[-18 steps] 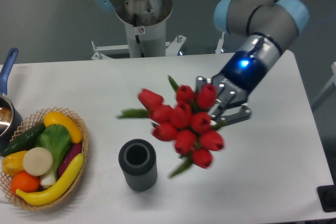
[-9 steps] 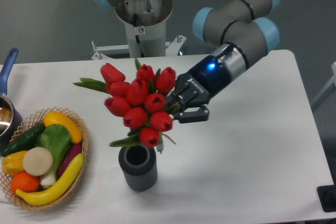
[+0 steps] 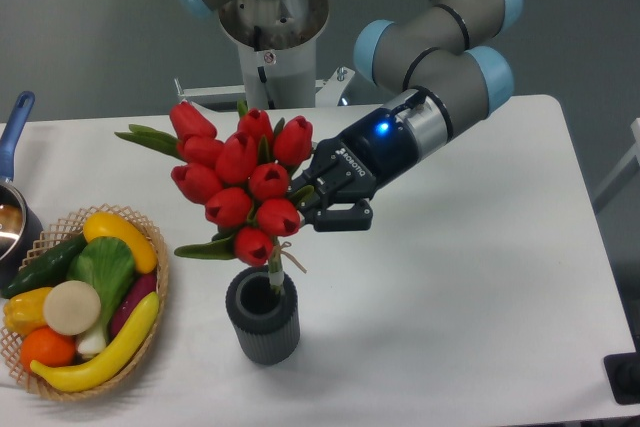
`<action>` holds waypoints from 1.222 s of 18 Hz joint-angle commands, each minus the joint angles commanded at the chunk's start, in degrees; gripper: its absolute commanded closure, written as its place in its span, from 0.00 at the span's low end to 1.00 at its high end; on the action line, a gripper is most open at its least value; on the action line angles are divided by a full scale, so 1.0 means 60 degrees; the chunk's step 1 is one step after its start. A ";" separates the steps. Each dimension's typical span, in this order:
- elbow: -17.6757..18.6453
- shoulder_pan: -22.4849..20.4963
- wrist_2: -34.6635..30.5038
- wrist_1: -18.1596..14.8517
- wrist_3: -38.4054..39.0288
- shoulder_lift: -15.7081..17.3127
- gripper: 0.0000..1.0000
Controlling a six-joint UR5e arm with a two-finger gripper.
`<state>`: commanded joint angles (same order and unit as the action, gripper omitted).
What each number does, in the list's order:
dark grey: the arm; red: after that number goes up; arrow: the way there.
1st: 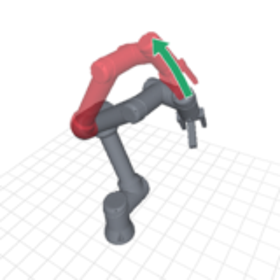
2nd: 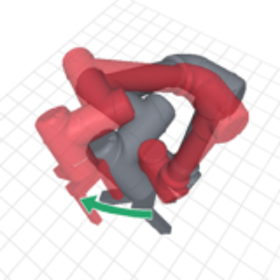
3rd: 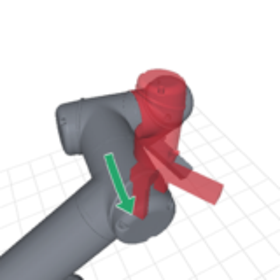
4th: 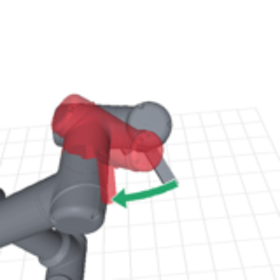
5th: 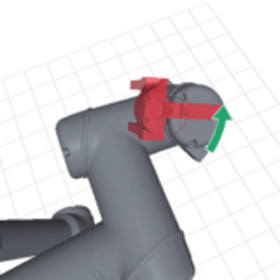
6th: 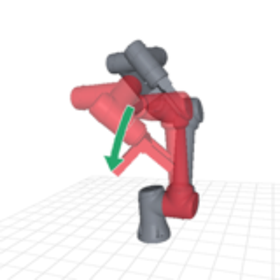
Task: Insert the flowers into the vase
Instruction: 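Lower the tulip stems down into the vase opening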
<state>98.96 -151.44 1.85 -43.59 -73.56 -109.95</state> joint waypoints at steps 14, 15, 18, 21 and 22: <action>0.0015 0.0205 -0.0103 0.0000 -0.0117 -0.0571 0.80; 0.0044 0.0205 -0.0103 0.0000 -0.0146 -0.0600 0.79; 0.0205 0.0205 -0.0117 0.0000 -0.0176 -0.0674 0.79; 0.0351 0.0205 -0.0117 0.0000 -0.0190 -0.0776 0.79; 0.0366 0.0205 -0.0117 0.0000 -0.0190 -0.0820 0.78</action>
<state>101.16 -150.21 1.14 -43.59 -74.71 -114.87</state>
